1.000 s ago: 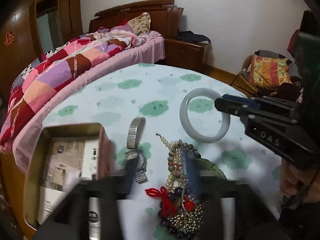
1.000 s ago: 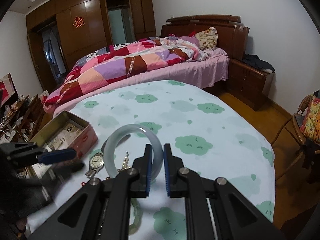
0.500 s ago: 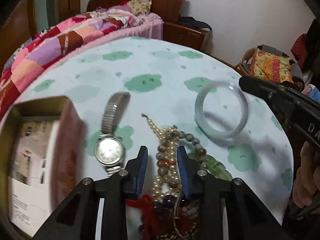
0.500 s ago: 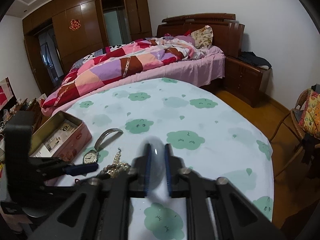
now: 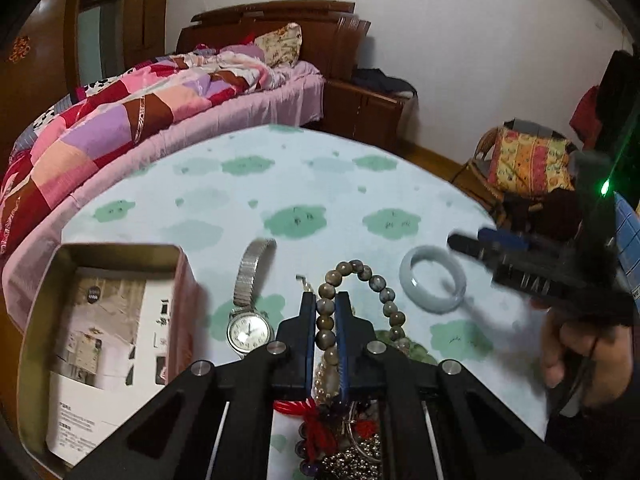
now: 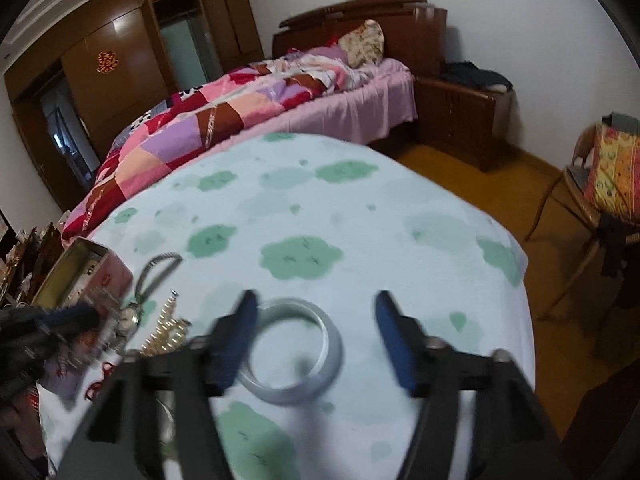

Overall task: Organize jewelry
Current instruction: 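Carry the bead bracelet and white bangle into the tin box and open both grippers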

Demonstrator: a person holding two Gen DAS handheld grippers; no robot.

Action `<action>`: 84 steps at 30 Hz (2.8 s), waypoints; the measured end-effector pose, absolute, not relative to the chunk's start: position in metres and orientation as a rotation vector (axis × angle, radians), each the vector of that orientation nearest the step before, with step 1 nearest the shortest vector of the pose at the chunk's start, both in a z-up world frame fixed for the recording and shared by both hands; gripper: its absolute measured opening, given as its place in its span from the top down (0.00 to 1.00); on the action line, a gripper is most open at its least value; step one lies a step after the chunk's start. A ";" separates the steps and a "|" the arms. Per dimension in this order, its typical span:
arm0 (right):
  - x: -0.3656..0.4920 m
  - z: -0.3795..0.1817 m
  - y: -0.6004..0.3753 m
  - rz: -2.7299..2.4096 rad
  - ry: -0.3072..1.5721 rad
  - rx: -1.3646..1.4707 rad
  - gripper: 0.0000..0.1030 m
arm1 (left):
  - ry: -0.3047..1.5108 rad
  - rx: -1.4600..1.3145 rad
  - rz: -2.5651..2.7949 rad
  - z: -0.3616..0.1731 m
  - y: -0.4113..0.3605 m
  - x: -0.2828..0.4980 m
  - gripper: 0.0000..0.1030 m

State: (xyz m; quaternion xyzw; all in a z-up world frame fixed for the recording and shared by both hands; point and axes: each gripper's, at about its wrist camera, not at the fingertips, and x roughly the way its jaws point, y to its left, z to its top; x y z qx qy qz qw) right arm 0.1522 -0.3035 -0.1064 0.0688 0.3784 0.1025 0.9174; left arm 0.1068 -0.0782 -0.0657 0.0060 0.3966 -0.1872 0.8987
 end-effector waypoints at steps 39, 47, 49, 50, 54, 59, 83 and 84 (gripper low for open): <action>0.169 -0.067 -0.076 0.582 0.696 -0.210 0.25 | 0.796 -0.072 -0.071 -0.072 0.094 0.145 0.92; 0.167 -0.081 -0.047 0.623 0.711 -0.270 0.25 | 0.813 -0.063 -0.059 -0.081 0.103 0.154 0.92; 0.166 -0.085 -0.045 0.622 0.722 -0.291 0.25 | 0.816 -0.054 -0.064 -0.080 0.102 0.154 0.92; 0.166 -0.087 -0.044 0.622 0.728 -0.296 0.25 | 0.819 -0.044 -0.062 -0.080 0.101 0.154 0.92; 0.166 -0.096 -0.040 0.626 0.759 -0.334 0.24 | 0.826 -0.021 -0.056 -0.081 0.098 0.154 0.92; 0.166 -0.100 -0.035 0.610 0.771 -0.368 0.24 | 0.833 -0.003 -0.052 -0.082 0.095 0.156 0.92; 0.150 -0.093 -0.042 0.616 0.750 -0.352 0.12 | 0.778 0.015 -0.029 -0.065 0.085 0.136 0.38; 0.149 -0.091 -0.047 0.617 0.748 -0.340 0.12 | 0.769 0.002 -0.030 -0.061 0.086 0.133 0.38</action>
